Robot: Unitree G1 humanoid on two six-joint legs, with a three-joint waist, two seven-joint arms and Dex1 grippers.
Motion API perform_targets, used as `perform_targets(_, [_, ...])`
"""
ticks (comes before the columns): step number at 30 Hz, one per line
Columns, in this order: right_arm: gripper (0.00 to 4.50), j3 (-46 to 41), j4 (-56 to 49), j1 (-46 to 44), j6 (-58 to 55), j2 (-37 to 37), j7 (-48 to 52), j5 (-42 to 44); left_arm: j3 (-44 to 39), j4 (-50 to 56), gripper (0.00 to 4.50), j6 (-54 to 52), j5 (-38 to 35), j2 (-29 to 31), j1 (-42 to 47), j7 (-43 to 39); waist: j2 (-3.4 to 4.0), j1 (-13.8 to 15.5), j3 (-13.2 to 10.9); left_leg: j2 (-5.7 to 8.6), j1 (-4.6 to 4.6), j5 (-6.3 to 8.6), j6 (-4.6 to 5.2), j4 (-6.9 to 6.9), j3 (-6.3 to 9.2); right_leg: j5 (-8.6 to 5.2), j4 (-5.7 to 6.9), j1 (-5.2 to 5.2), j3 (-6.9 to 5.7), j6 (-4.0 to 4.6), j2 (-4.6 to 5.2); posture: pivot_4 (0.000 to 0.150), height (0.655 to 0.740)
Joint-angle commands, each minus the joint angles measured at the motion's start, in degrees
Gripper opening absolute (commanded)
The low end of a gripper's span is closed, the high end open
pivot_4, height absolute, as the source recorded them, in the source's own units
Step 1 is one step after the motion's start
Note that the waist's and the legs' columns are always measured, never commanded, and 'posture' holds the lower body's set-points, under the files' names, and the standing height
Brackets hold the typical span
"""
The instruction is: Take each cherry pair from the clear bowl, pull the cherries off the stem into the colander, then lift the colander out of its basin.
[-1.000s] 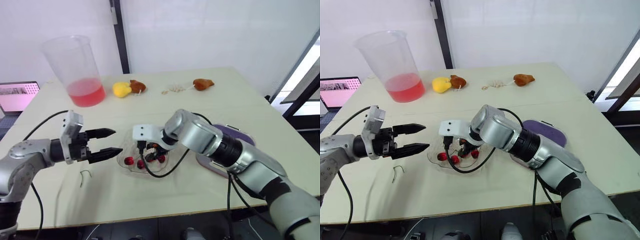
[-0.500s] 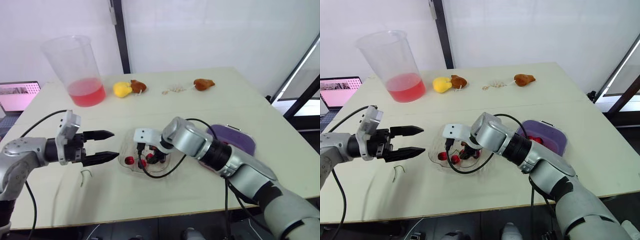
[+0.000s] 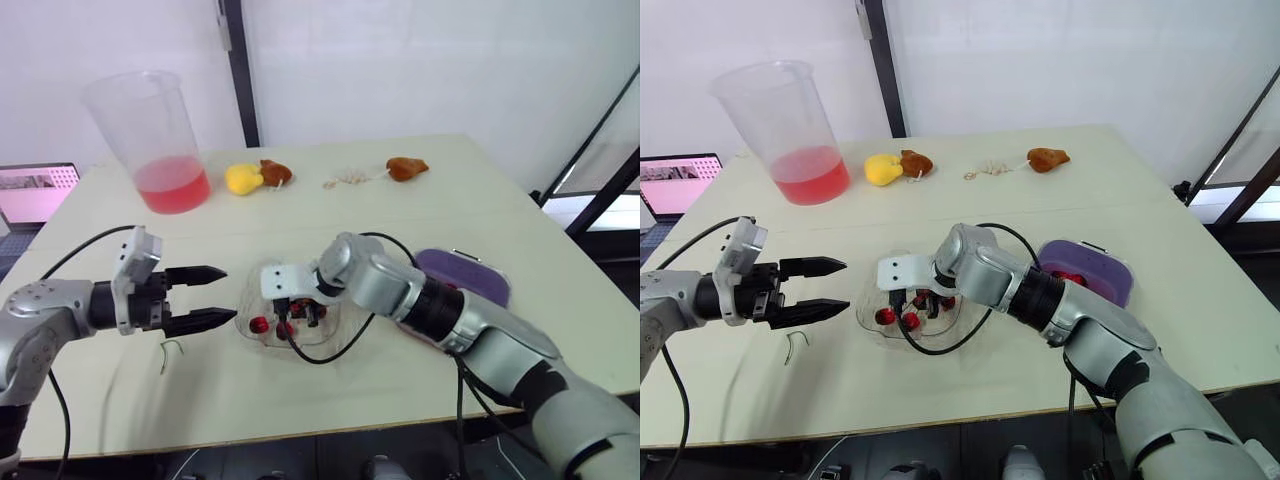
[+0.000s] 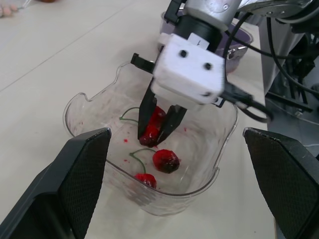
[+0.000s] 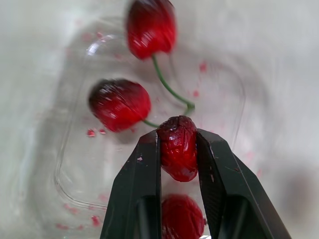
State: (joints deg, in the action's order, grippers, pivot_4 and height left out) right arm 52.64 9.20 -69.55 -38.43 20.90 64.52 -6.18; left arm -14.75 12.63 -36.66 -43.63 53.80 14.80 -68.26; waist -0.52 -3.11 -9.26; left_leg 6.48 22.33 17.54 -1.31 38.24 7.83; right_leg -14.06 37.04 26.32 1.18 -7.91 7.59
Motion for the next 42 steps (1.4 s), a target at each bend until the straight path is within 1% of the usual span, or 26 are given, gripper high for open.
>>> perform_targets(1, [0.89, 1.3, 1.2, -2.1, 12.2, 0.2, 2.1, -4.9, -0.5, 1.3, 4.5, 1.2, 0.3, 0.2, 0.7, -0.2, 0.0, -0.2, 0.0, 0.0, 0.0, 0.0, 0.0, 0.0, 0.0, 0.0, 0.01, 0.0, 0.0, 0.0, 0.0, 0.15, 0.74])
perform_targets(3, [0.89, 1.2, 3.9, -2.5, 16.5, -0.2, 2.8, -6.7, -0.5, 1.1, 4.5, 0.1, -0.4, 0.0, 1.0, 0.0, 0.0, -0.3, 0.0, 0.0, 0.0, 0.0, 0.0, 0.0, 0.0, 0.0, 0.01, 0.0, -0.01, 0.0, 0.0, 0.15, 0.74])
perform_targets(6, [1.89, -1.5, 5.7, -3.1, 18.5, -1.9, 4.1, -7.2, -0.1, 1.0, 4.5, 0.5, 0.2, -0.1, 0.5, -0.2, 0.0, -0.7, 0.0, 0.0, 0.0, 0.0, 0.0, 0.0, 0.01, 0.0, 0.01, 0.0, -0.01, 0.0, -0.01, 0.15, 0.74])
perform_targets(8, [2.92, -4.3, 3.9, -2.6, 19.1, -2.5, 4.8, -6.1, 0.2, 0.9, 4.5, 0.6, 0.3, -0.3, 0.6, -0.2, 0.0, -0.9, 0.0, -0.02, 0.0, 0.0, 0.0, -0.02, 0.02, 0.0, 0.04, 0.0, -0.01, 0.0, -0.02, 0.15, 0.74])
perform_targets(11, [4.44, -8.4, -1.0, -1.7, 17.0, -1.2, 6.2, -5.0, 0.4, 0.5, 4.5, 0.5, 0.3, -0.8, 1.2, 0.1, 0.0, -1.0, 0.0, -0.02, 0.01, 0.0, -0.01, -0.03, 0.02, 0.0, 0.05, 0.04, -0.02, 0.0, -0.03, 0.15, 0.74])
perform_targets(13, [4.47, -11.6, -5.3, -0.8, 12.8, 0.3, 8.0, -3.5, 0.6, 0.2, 4.5, 0.5, 0.3, -1.1, 1.4, 0.1, 0.0, -0.9, 0.0, -0.02, 0.03, 0.0, -0.01, -0.02, 0.02, 0.0, 0.05, 0.03, -0.02, 0.0, -0.02, 0.15, 0.74])
perform_targets(15, [4.47, -14.5, -10.0, 0.0, 5.1, 2.4, 9.9, -1.8, 1.3, 0.0, 4.5, 0.7, 0.6, -1.5, 1.6, -0.1, 0.0, -0.7, 0.0, 0.0, 0.03, 0.0, -0.01, 0.0, 0.05, 0.0, 0.04, 0.0, -0.03, 0.0, -0.01, 0.15, 0.74])
perform_targets(18, [4.47, -17.6, -15.4, 0.2, -16.2, 3.2, 10.9, 2.3, 2.2, -0.6, 4.5, 0.9, 1.0, -1.8, 2.5, -0.5, -0.01, -0.5, 0.0, 0.02, 0.03, 0.0, -0.01, 0.04, 0.08, 0.0, 0.04, -0.06, -0.04, 0.0, 0.0, 0.15, 0.74])
perform_targets(19, [4.47, -17.8, -16.5, -0.1, -21.1, 3.3, 10.8, 3.3, 2.4, -0.7, 4.5, 1.0, 1.0, -1.9, 2.8, -0.6, 0.0, -0.5, 0.0, 0.02, 0.03, 0.0, -0.01, 0.04, 0.07, 0.0, 0.05, -0.05, -0.04, 0.0, 0.0, 0.15, 0.74])
perform_targets(21, [4.47, -15.5, -18.0, -1.7, -35.7, 3.8, 8.3, 4.5, 3.3, -1.6, 4.5, 1.3, 1.5, -2.2, 3.8, -1.2, 0.0, -0.6, 0.0, -0.01, 0.03, 0.0, -0.01, 0.02, 0.08, 0.0, 0.06, -0.02, -0.04, 0.01, -0.02, 0.15, 0.74])
perform_targets(23, [4.47, -13.3, -17.5, -3.1, -44.3, 2.7, 4.4, 5.2, 4.0, -2.2, 4.5, 1.5, 1.8, -2.5, 4.6, -1.6, 0.0, -0.8, 0.0, -0.01, 0.04, 0.0, -0.01, 0.01, 0.06, 0.0, 0.07, 0.0, -0.03, 0.01, 0.0, 0.15, 0.74])
perform_targets(28, [4.47, -11.0, -12.8, -4.8, -47.7, -2.6, -3.8, 6.9, 5.4, -3.2, 4.5, 2.2, 2.7, -3.6, 5.4, -2.2, 0.0, -0.9, 0.0, -0.02, 0.04, 0.0, -0.01, -0.01, 0.02, 0.0, 0.07, 0.06, 0.0, 0.01, 0.01, 0.15, 0.74])
perform_targets(31, [4.47, -7.8, -10.5, -5.0, -46.5, -2.5, -7.3, 7.0, 5.6, -2.9, 4.5, 1.8, 2.6, -3.7, 5.8, -2.5, -0.01, -0.7, 0.0, 0.02, 0.04, 0.0, -0.01, 0.02, 0.03, 0.0, 0.09, 0.03, -0.01, 0.01, 0.05, 0.15, 0.74])
perform_targets(36, [4.47, -6.7, -6.6, -5.0, -45.3, -3.8, -11.1, 8.7, 5.6, -3.6, 4.5, 1.6, 3.1, -3.1, 6.7, -3.5, -0.03, -0.9, 0.0, 0.05, 0.05, 0.0, -0.01, 0.06, 0.05, 0.01, 0.08, 0.0, -0.02, 0.03, 0.06, 0.15, 0.74])
perform_targets(42, [4.47, -5.1, -3.1, -5.3, -42.6, -3.7, -13.0, 9.9, 5.5, -3.1, 4.5, 1.5, 3.3, -3.3, 6.4, -3.3, -0.03, -1.0, 0.0, 0.03, 0.05, 0.0, -0.01, 0.03, 0.04, 0.01, 0.1, 0.04, -0.02, 0.03, 0.05, 0.15, 0.74])
